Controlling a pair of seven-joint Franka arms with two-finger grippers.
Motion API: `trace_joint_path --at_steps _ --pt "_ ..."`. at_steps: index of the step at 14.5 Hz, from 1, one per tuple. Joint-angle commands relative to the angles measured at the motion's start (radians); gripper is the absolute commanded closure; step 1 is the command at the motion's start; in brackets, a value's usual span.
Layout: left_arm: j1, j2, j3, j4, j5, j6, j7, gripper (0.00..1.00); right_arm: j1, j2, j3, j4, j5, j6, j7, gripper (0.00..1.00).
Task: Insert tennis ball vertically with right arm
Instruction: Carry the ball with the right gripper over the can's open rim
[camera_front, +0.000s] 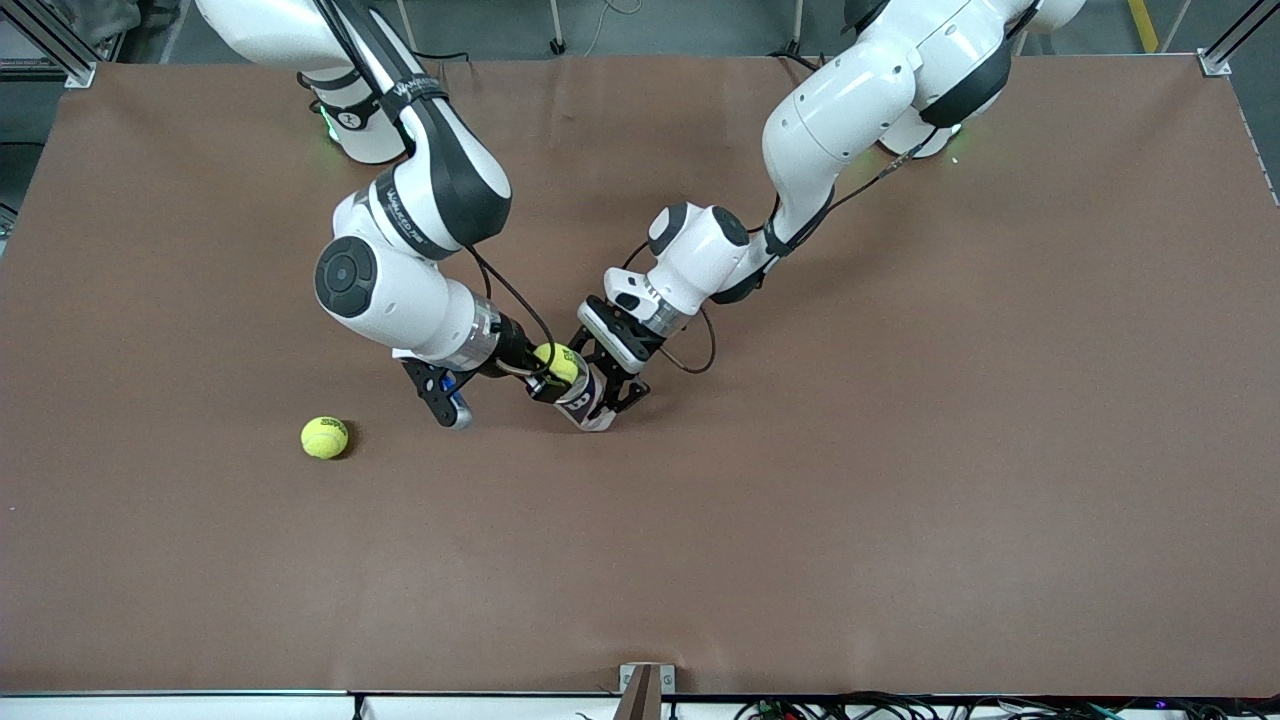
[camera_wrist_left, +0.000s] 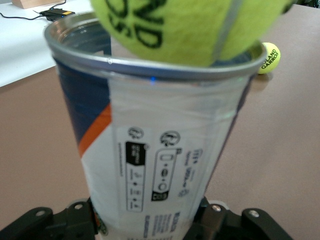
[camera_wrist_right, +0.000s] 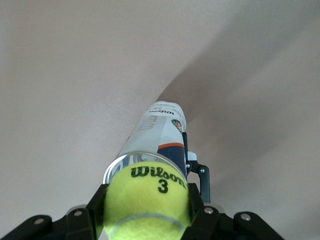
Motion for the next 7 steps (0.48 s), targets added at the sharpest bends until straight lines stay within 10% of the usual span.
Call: trace_joint_path --at_steps 1,4,7 --pt "0.007 -0.011 -0.005 -0.015 -0.015 0.012 0.004 0.34 0.007 0.021 -0.007 0.033 0.015 -0.002 0.014 0.91" --pt "0.007 -0.011 -0.005 -0.017 -0.015 0.012 0.004 0.34 0.007 0.022 -0.007 0.033 0.02 -0.002 0.014 0.63" --pt "0.007 -0.011 -0.005 -0.017 -0.015 0.012 0.004 0.33 0.007 0.027 -0.007 0.033 0.02 -0.002 0.014 0.13"
